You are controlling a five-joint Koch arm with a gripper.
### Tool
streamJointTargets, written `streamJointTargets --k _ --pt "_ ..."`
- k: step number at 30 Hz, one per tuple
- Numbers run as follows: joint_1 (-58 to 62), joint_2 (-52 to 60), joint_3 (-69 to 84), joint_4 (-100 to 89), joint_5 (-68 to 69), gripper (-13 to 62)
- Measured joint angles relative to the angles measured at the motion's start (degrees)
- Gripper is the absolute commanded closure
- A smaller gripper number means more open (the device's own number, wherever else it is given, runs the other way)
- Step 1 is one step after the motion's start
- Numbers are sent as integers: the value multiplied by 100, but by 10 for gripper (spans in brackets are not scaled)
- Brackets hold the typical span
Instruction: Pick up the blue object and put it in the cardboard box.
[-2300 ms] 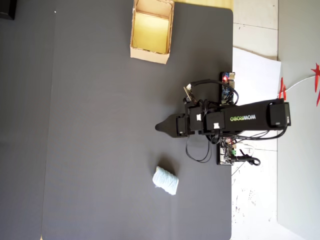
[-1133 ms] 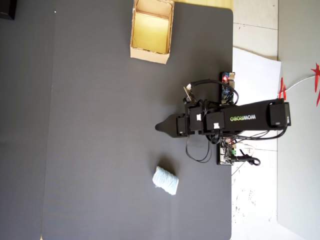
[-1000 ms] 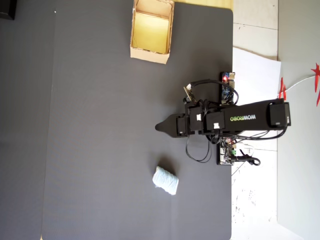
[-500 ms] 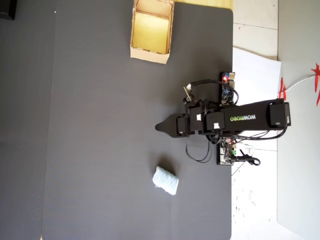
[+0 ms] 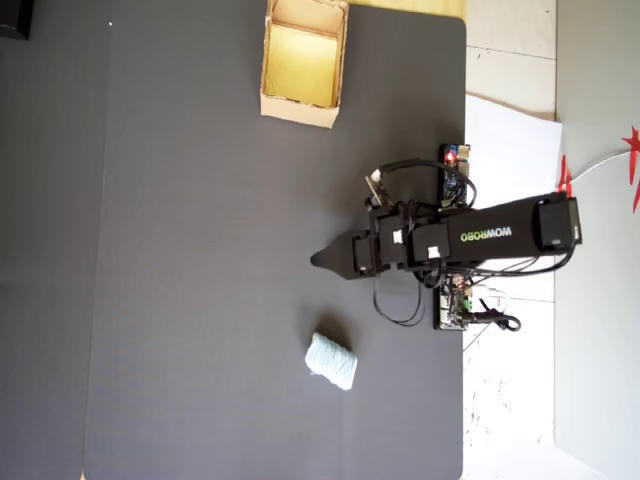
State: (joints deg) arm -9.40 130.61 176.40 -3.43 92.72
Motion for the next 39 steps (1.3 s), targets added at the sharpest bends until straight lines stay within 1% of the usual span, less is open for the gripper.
streamJointTargets --k 7,13,24,28,32,33,35,38,39 --pt "-1222 0 0 0 9 158" --pt "-1951 0 -26 0 9 163" --pt "-3076 0 -316 272 70 164" --pt "-3261 -18 -431 396 62 164" --pt "-3401 -360 -747 501 62 163" --pt "-3428 -466 -1538 800 44 163" --pt "-3428 -492 -1925 1072 26 164" --pt "-3437 -519 -2048 1688 18 164" --pt "-3437 -642 -2364 1898 9 164"
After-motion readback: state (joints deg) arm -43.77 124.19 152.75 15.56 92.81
